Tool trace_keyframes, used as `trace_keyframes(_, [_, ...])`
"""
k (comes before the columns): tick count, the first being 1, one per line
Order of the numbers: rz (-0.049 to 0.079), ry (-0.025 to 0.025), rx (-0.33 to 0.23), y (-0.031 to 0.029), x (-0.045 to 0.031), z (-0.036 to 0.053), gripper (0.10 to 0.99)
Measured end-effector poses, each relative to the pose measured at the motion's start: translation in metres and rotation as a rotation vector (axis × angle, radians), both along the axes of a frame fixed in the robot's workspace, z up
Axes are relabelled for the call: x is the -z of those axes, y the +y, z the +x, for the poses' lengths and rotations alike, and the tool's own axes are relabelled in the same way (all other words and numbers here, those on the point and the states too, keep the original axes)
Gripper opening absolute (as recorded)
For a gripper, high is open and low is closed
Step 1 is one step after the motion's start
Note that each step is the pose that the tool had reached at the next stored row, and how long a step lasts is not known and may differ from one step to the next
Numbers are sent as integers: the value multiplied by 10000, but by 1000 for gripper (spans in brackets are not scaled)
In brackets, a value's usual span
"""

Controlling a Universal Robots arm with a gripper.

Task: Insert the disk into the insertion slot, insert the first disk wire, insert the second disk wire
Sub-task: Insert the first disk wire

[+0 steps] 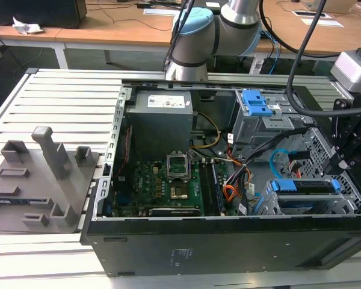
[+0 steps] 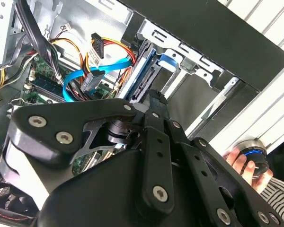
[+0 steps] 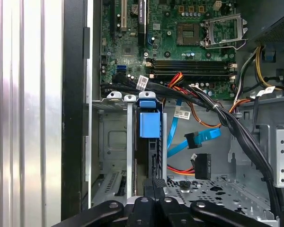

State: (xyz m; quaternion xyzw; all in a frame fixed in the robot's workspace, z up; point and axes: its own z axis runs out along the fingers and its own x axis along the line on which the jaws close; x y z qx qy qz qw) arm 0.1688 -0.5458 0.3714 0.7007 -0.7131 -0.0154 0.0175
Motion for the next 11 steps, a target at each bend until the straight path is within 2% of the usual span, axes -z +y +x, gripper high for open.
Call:
trace_keyframes(2, [0,0,0,0,0,0,106])
trace_keyframes(3, [0,0,0,0,0,0,169])
trace_keyframes(4, [0,0,1,1,0,0,294])
trace_keyframes(5, [0,0,1,1,0,0,294])
trace_keyframes(6, [0,0,1,1,0,0,361])
trace_keyframes(8, [0,0,1,10,0,-1,361])
trace_keyframes(10, [0,0,0,52,0,0,361])
trace_keyframes(11, [1,0,0,96,0,0,361])
